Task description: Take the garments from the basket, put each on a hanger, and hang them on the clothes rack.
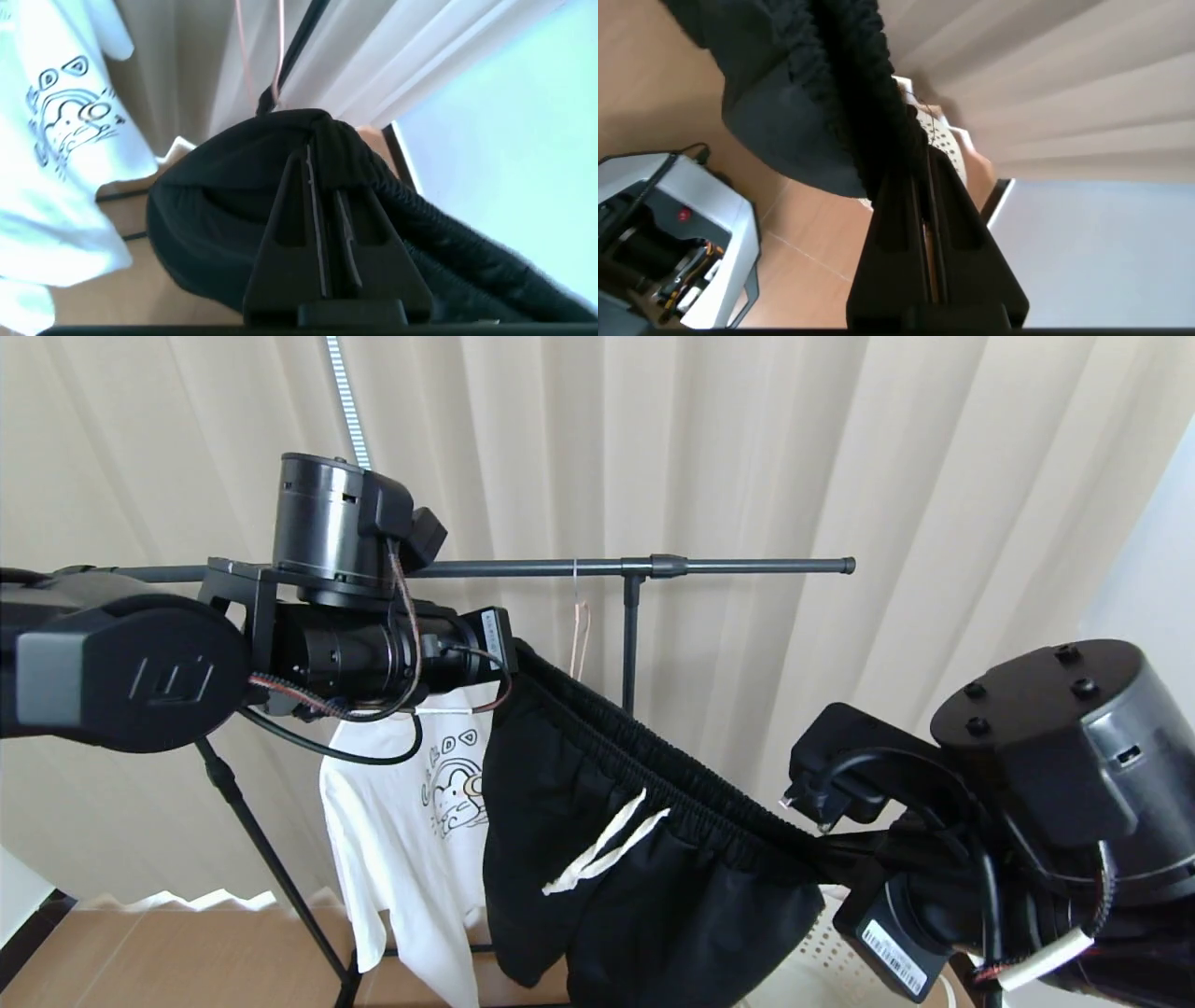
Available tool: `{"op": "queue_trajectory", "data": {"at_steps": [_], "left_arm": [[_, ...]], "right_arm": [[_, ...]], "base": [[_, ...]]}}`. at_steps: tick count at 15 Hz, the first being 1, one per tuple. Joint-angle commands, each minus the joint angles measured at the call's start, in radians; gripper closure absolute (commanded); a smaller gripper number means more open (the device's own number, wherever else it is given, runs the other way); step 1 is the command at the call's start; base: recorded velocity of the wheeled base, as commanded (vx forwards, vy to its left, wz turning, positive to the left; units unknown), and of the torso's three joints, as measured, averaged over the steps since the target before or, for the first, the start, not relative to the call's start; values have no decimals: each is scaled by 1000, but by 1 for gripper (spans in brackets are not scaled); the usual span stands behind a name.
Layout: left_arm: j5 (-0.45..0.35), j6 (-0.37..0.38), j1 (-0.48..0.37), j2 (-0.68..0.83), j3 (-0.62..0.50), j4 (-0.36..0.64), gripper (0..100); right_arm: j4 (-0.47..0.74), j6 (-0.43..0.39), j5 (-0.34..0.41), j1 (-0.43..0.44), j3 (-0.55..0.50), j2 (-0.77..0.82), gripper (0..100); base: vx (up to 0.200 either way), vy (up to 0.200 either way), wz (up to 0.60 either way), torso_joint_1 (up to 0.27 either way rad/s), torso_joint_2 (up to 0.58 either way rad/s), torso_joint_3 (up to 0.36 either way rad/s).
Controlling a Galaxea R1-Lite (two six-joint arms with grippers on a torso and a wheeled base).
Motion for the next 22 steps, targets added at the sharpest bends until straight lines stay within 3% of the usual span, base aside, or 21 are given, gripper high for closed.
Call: {"op": "queue_trajectory", "data": {"at_steps": [1,4,7,11,14,16,17,19,22], "left_arm": [[-21,-16,7,82,-92,-3,100],[-40,-57,7,142,-189,-3,100],[-61,-60,4,172,-260,-3,100],[-83,-73,-16,174,-286,-3,100],[-81,-97,-20,172,-276,0,100],[-79,-107,-16,158,-243,5,100],[-78,-105,-11,122,-212,12,100],[-81,-34,7,39,-115,80,100],[-79,104,27,-153,125,195,100]], "right_arm": [[-4,33,23,75,-4,32,100],[-16,149,39,162,-41,89,100],[-88,280,51,194,-93,143,100],[-246,338,51,199,-92,154,100],[-244,319,48,199,-52,144,100],[-223,246,45,185,-18,118,100],[-198,158,43,118,10,91,100],[-197,88,31,3,28,72,100],[-215,89,-50,-123,4,72,100]], "base": [[0,0,0,0,0,0],[0,0,0,0,0,0],[0,0,0,0,0,0],[0,0,0,0,0,0],[0,0,0,0,0,0],[0,0,0,0,0,0],[0,0,0,0,0,0],[0,0,0,0,0,0],[0,0,0,0,0,0]]}}
